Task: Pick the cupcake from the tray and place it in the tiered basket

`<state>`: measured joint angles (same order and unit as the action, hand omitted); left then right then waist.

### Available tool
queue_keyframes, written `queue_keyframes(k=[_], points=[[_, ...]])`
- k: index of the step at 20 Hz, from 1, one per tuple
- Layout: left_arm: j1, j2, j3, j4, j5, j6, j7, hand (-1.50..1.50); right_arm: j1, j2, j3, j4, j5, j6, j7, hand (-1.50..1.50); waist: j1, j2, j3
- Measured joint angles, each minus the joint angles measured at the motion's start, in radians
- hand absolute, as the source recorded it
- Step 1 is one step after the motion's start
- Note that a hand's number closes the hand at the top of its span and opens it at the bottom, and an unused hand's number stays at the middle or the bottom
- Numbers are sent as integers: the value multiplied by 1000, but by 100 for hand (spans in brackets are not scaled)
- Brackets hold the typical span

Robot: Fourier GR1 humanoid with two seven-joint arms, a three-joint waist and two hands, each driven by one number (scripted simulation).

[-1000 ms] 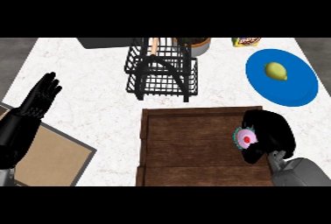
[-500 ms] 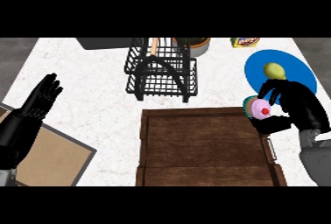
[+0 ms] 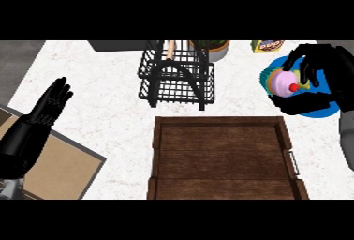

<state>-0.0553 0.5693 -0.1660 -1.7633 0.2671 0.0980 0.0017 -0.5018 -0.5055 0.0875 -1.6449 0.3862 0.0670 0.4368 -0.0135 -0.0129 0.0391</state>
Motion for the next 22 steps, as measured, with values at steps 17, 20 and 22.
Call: queue_keyframes(k=[17,20,22], points=[[-82,-15,-37,28,-7,-15,13,0,-498,179,31,287,-9,38,272,150,62,22,-5],[-90,-22,-46,25,-15,-8,17,0,-558,217,47,366,2,38,278,150,68,25,-4],[-93,-22,-47,26,-13,-9,19,0,-590,244,54,418,10,28,273,150,71,26,-4]])
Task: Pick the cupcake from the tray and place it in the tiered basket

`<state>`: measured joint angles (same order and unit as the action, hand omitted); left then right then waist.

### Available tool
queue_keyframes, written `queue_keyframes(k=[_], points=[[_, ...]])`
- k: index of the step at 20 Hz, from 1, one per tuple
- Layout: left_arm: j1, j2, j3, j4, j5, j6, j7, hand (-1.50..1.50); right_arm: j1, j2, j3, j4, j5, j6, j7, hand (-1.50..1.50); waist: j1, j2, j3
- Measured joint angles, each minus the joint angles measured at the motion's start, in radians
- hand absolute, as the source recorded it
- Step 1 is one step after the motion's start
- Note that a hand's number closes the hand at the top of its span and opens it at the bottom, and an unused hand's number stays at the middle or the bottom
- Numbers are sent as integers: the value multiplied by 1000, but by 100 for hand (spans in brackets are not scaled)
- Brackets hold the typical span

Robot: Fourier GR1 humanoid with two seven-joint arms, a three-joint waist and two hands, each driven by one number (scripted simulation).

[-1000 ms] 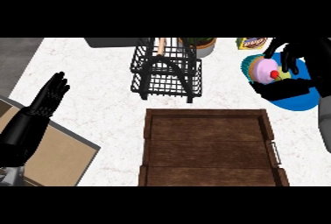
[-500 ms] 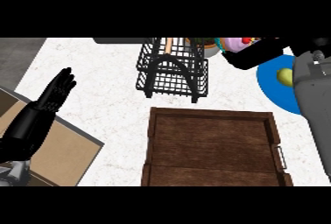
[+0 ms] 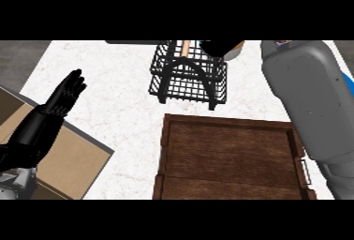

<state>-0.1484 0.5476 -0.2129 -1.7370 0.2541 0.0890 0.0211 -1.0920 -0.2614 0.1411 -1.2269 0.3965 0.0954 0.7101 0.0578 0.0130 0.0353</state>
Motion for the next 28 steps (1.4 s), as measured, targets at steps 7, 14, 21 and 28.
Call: queue_keyframes(k=[7,14,21,28], points=[[-14,1,-4,9,0,-2,2,0,-74,105,16,171,34,-75,-48,150,5,7,1],[-13,1,-1,16,6,-1,2,0,-133,202,-29,306,4,-140,-85,150,1,7,2],[-8,3,-1,13,4,4,3,0,-161,248,-148,427,-135,-161,-24,-150,-5,6,2],[-2,4,4,25,10,4,-1,0,-189,250,-219,474,-209,-252,-54,-150,-19,-2,3]])
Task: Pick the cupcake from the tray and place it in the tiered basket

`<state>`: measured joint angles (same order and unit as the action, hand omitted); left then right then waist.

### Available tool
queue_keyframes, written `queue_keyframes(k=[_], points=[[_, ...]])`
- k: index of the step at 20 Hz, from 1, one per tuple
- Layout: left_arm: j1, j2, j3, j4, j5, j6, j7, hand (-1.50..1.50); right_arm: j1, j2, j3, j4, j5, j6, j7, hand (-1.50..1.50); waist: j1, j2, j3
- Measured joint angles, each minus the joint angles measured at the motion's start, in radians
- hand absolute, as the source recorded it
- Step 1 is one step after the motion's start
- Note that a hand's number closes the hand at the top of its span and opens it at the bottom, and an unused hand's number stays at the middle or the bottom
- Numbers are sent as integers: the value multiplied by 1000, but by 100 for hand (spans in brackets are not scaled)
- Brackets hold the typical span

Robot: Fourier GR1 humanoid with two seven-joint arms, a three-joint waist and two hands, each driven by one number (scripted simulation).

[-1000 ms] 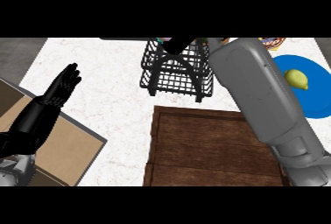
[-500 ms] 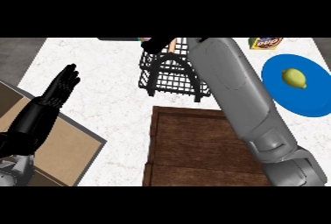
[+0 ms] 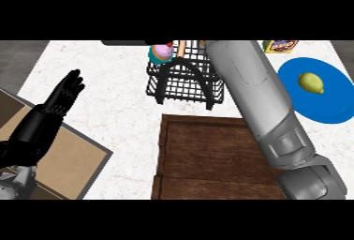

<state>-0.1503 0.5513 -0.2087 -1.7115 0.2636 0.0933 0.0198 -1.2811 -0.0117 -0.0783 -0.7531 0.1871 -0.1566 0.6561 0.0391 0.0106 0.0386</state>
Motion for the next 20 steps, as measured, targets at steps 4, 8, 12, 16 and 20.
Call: queue_keyframes(k=[4,8,12,16,20], points=[[13,6,7,-4,5,4,1,0,-19,-42,-11,15,54,-109,-25,-150,-15,-2,0],[35,12,18,-10,11,10,-5,0,-30,-115,-24,16,118,-230,-33,-150,-34,-8,-1],[61,13,26,-19,14,15,-13,0,0,-189,-68,-10,128,-306,-78,-150,-50,-13,2],[73,17,35,-18,16,20,-14,0,61,-253,-135,-64,80,-318,-155,-150,-66,-17,3],[85,21,43,-15,23,26,-11,0,136,-321,-195,-117,19,-266,-215,-150,-87,-22,5]])
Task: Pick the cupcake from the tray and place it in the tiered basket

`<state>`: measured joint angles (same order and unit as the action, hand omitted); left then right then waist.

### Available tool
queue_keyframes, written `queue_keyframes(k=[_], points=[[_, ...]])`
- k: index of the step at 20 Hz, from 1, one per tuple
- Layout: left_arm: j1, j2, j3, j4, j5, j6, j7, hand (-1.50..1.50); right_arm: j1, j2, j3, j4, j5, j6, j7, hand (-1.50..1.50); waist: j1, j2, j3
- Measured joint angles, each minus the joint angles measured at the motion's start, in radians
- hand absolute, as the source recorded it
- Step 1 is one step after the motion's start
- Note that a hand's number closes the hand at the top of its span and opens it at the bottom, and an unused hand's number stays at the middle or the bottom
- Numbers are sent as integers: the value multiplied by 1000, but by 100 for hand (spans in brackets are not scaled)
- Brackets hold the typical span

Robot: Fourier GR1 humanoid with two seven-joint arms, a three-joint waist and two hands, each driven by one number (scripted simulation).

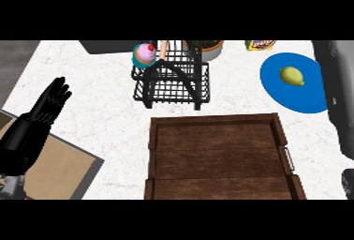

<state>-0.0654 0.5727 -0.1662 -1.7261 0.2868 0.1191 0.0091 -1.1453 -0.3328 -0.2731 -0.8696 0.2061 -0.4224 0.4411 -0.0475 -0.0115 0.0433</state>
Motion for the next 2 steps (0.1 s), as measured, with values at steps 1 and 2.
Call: queue_keyframes(k=[1,2], points=[[7,1,3,0,1,3,-3,0,19,-27,-14,-9,-14,24,-8,-150,-5,-2,0],[13,2,4,-2,1,4,-7,0,42,-49,-25,-17,-28,50,-21,-150,-8,-2,0]])
